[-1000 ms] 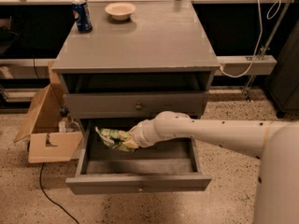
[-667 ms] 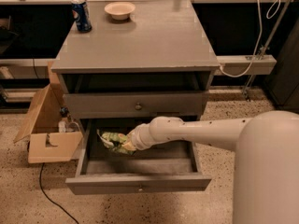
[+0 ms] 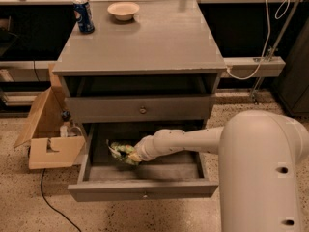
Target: Place green jalapeno chip bag into middle drawer
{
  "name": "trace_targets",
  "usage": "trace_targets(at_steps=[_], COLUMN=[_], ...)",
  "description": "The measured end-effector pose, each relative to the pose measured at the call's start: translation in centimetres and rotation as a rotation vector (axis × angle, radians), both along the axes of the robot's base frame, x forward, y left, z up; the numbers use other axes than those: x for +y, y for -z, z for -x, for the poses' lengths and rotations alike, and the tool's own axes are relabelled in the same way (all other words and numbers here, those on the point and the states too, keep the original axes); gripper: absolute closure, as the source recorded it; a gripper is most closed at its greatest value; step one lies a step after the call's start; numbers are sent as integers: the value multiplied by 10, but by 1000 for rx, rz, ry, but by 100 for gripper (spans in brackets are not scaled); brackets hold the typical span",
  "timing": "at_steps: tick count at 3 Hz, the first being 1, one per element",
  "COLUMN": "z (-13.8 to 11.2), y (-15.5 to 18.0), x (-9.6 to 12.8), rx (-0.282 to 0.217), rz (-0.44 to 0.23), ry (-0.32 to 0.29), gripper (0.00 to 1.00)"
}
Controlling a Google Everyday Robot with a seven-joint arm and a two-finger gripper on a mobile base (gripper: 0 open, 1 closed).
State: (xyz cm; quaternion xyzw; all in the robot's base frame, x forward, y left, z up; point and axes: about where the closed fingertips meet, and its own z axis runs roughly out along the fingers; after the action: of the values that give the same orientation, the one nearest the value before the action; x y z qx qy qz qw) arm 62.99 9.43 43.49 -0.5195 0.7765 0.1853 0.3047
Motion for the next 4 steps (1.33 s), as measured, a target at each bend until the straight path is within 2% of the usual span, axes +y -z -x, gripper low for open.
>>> trace_targets(at_steps=[1, 3, 4], z=[0, 2, 1], y=[4, 3, -1], x=[0, -8, -23], rx=[4, -2, -16], rz=[-1, 0, -1], ry=[4, 22, 63], gripper=[84, 38, 15])
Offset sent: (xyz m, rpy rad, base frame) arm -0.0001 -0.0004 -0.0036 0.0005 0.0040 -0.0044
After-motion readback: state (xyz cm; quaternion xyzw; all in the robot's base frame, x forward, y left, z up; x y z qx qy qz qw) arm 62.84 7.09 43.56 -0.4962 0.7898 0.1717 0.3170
